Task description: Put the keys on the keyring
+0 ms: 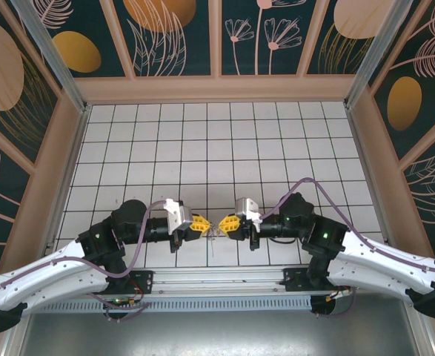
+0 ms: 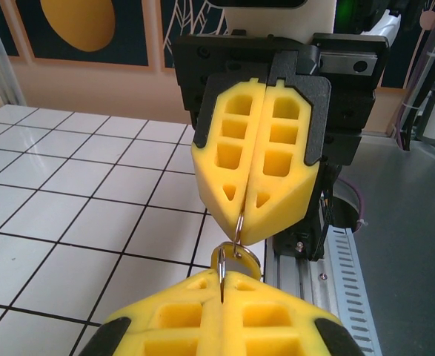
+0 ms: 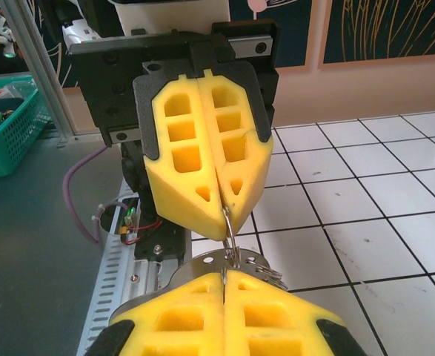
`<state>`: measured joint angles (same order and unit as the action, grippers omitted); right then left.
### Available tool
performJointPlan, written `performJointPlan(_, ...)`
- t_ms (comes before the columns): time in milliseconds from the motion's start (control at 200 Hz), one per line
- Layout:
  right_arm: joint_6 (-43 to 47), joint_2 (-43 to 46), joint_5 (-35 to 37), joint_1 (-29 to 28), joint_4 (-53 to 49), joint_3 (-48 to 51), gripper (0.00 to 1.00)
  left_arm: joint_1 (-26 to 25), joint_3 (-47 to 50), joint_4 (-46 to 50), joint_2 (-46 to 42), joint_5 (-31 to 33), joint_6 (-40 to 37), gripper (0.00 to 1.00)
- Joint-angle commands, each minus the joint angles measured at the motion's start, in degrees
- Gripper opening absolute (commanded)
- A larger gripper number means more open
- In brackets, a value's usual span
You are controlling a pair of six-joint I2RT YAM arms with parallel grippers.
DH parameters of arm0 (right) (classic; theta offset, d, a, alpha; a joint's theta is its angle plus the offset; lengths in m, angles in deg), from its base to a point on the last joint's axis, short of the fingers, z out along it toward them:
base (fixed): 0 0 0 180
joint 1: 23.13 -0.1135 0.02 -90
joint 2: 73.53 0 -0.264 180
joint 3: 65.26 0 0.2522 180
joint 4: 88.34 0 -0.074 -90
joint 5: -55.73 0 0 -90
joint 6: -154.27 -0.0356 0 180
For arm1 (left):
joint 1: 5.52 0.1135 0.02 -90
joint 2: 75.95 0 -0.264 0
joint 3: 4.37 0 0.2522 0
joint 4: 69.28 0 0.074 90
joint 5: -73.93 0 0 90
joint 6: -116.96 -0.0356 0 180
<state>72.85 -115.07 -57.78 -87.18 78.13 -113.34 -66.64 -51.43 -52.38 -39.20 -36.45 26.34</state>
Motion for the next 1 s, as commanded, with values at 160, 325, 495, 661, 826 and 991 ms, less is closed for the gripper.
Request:
performJointPlan(160,0.2,-0.29,0.57,0.4,3.93,0.05,0.0,0.11,0.08,-2.87,-0.81,-0.18,-0.6,0.0)
performJointPlan(325,0.36,-0.81,0.3,0.46,4.69,0.14,0.0,0.06,0.06,-2.87,-0.72,-0.23,-0.59,0.0)
performJointPlan(495,0.55,-0.5,1.33,0.42,4.96,0.4,0.0,0.04,0.16,-2.85,-0.86,-0.18,-0.52,0.0)
performJointPlan(661,0.35,0.04,2.24,0.51,4.67,0.6,0.0,0.06,0.14,-2.85,-0.88,-0.18,-0.51,0.0)
performJointPlan(826,0.17,0.13,2.33,0.51,3.93,0.53,0.0,0.04,0.07,-2.78,-0.98,-0.07,-0.49,0.0)
performJointPlan(991,0.0,0.23,2.31,0.53,3.61,0.66,0.0,0.08,0.16,-2.74,-1.02,0.08,-0.48,0.0)
